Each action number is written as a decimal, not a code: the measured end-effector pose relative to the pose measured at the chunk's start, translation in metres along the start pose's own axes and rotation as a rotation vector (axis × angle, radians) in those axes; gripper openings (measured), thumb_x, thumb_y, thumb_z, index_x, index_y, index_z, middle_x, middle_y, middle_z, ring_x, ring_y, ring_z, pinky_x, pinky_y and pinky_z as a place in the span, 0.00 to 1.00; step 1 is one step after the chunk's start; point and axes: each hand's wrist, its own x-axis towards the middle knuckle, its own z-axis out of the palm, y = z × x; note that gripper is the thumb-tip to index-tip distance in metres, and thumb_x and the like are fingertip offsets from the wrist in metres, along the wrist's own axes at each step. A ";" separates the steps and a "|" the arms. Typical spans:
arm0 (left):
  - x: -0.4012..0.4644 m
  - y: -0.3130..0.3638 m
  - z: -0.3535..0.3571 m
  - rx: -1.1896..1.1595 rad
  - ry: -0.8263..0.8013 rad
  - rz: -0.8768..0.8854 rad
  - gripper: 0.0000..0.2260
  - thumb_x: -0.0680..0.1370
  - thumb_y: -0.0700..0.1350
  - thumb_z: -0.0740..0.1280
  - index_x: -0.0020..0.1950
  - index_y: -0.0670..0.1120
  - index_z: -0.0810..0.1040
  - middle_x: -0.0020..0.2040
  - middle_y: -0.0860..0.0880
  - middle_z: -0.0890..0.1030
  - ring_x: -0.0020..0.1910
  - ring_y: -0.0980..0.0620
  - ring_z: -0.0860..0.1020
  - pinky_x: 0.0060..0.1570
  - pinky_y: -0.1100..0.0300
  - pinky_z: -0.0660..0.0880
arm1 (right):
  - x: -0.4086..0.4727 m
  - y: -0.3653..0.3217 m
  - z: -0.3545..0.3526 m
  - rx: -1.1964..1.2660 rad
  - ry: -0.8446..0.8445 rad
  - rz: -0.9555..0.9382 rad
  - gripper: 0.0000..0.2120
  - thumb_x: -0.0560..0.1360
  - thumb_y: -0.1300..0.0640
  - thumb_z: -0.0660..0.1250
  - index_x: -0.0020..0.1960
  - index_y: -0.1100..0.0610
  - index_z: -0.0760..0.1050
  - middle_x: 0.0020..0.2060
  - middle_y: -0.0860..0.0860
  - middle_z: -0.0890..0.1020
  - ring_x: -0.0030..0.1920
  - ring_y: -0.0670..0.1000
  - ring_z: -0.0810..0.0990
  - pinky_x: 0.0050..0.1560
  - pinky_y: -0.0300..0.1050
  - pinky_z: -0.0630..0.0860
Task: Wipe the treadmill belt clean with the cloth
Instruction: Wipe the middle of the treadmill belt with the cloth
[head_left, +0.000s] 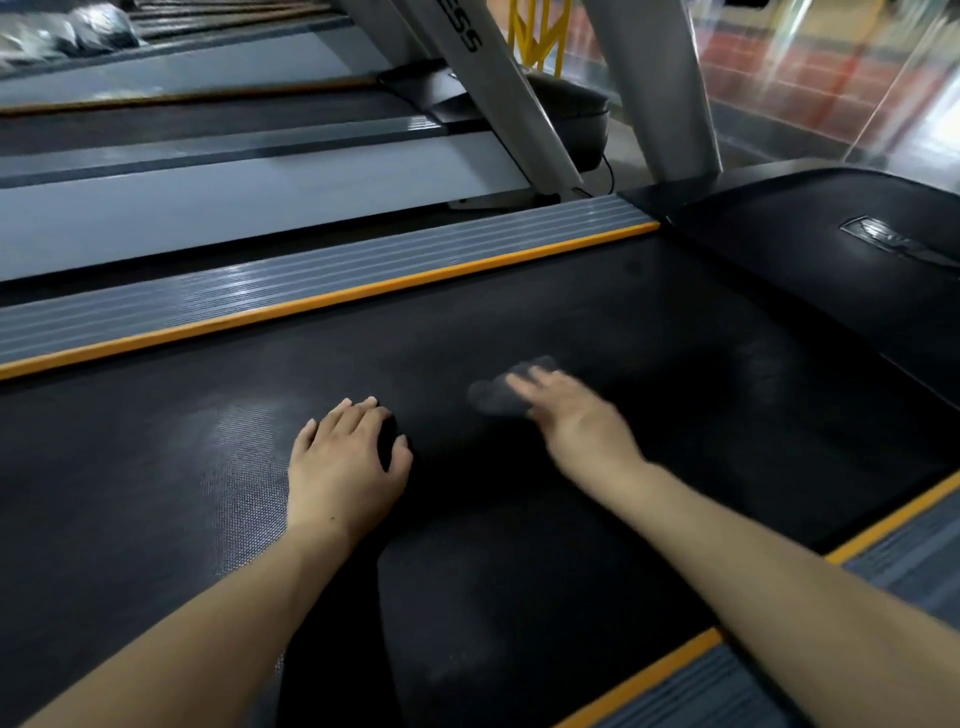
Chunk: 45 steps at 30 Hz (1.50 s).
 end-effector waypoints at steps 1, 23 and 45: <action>0.001 0.001 0.000 0.003 0.000 0.004 0.20 0.79 0.58 0.61 0.68 0.53 0.76 0.74 0.54 0.73 0.77 0.51 0.65 0.76 0.45 0.59 | 0.006 0.031 -0.012 -0.036 0.056 0.117 0.22 0.79 0.59 0.64 0.71 0.45 0.72 0.71 0.52 0.72 0.72 0.56 0.70 0.72 0.44 0.62; 0.002 0.002 -0.002 -0.002 -0.038 0.012 0.23 0.79 0.55 0.58 0.73 0.52 0.72 0.79 0.53 0.67 0.80 0.53 0.59 0.77 0.44 0.55 | 0.009 0.032 -0.010 -0.168 0.130 0.503 0.23 0.83 0.56 0.57 0.77 0.46 0.62 0.76 0.50 0.65 0.75 0.55 0.62 0.72 0.45 0.60; 0.000 0.004 -0.004 -0.014 0.027 0.035 0.18 0.77 0.53 0.60 0.63 0.50 0.80 0.65 0.50 0.76 0.68 0.47 0.72 0.68 0.44 0.65 | -0.049 -0.076 0.020 -0.040 0.081 0.141 0.22 0.75 0.58 0.70 0.68 0.48 0.76 0.64 0.54 0.79 0.65 0.60 0.76 0.62 0.54 0.75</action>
